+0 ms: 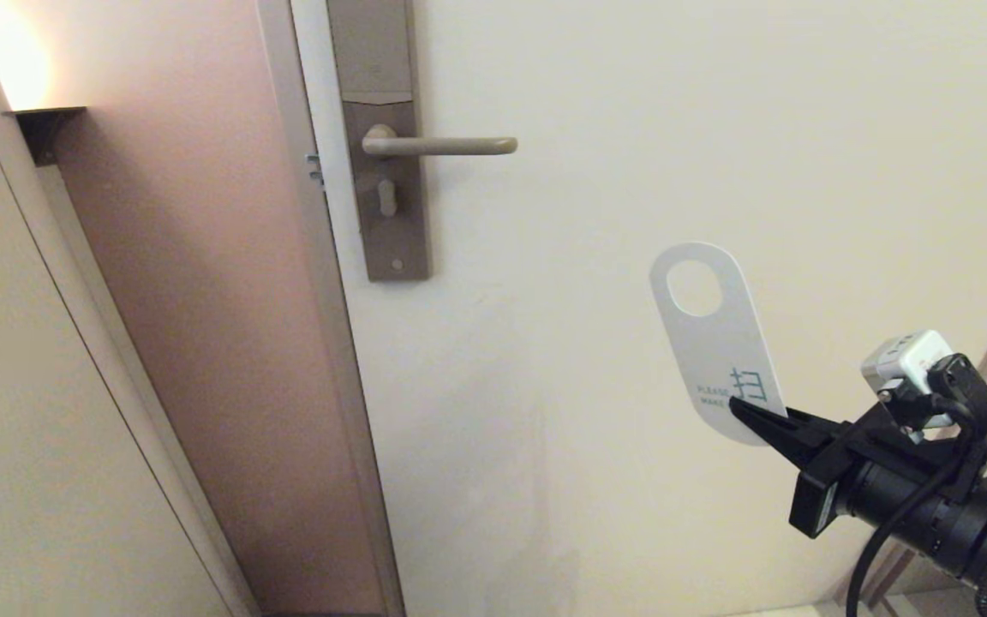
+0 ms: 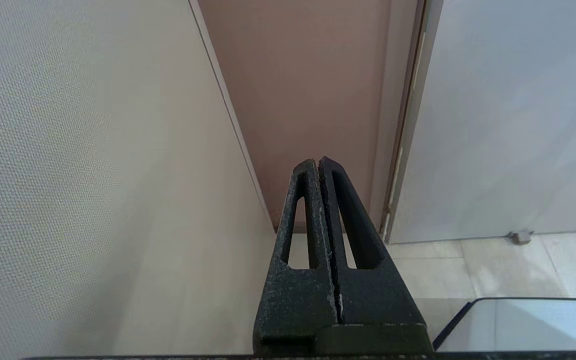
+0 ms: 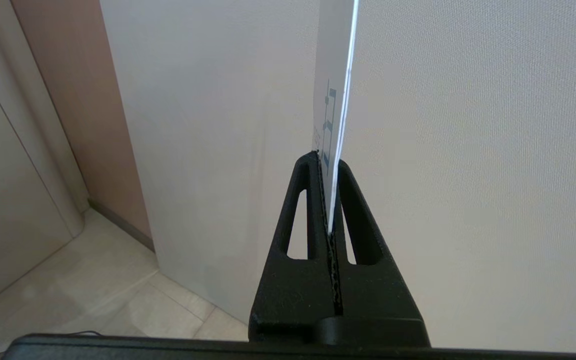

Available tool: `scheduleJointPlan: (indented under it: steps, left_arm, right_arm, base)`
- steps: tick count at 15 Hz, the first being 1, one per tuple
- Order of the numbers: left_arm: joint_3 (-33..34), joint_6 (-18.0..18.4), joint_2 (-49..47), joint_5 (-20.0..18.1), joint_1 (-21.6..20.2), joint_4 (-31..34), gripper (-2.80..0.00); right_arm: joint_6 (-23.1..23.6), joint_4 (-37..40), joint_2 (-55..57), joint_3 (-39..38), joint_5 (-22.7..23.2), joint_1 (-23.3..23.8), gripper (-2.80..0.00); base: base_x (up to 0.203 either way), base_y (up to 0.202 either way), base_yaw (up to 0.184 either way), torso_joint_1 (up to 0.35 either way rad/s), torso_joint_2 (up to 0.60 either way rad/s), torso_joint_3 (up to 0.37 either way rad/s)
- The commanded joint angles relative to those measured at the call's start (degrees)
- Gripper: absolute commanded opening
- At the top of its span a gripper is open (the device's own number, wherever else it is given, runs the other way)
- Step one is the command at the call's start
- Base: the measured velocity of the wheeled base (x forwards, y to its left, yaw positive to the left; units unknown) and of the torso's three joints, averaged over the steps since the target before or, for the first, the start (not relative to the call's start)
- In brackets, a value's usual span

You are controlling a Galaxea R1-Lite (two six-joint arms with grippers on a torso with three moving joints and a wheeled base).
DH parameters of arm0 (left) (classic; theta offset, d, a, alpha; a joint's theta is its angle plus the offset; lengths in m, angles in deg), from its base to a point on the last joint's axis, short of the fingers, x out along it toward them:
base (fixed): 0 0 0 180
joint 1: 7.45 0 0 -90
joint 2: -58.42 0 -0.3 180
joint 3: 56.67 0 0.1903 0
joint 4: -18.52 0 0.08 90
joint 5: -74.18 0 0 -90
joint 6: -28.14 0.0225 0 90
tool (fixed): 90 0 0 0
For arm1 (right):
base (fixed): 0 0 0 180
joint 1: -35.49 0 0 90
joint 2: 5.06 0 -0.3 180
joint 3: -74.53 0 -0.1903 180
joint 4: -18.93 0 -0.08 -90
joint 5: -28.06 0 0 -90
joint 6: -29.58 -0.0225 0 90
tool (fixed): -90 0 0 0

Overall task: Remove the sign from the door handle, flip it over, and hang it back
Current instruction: Hang the sign back with the other side facing out

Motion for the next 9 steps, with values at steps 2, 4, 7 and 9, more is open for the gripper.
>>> scheduleJointPlan:
  steps: [2,4,7,9]
  left_arm:
    - [0.01,-0.22,-0.08,0.01,-0.01,-0.04,-2.80]
    - [0.01,-1.57,-0.08,0.01,-0.01,-0.04,-2.80]
    - [0.01,-2.68,-0.08,0.10,-0.01,-0.04,-2.80]
    - [0.01,-2.68,-0.08,0.10,-0.01,-0.04,-2.80]
  right_arm:
    - [0.06,-0.33,0.05,-0.09,-0.02,0.03,-2.80]
    - [0.06,-0.33,-0.07,-0.09,-0.02,-0.05,-2.80]
    - [0.06,-0.33,0.02,-0.21,-0.11,0.03,-2.80]
    - [-0.09,-0.33,0.02,0.07,-0.11,0.03,-2.80]
  base:
    - [0.000,0.000,0.000,0.000,0.00,0.000]
    - [0.000,0.000,0.000,0.000,0.00,0.000]
    - [0.000,0.000,0.000,0.000,0.00,0.000]
    - [0.000,0.000,0.000,0.000,0.00,0.000]
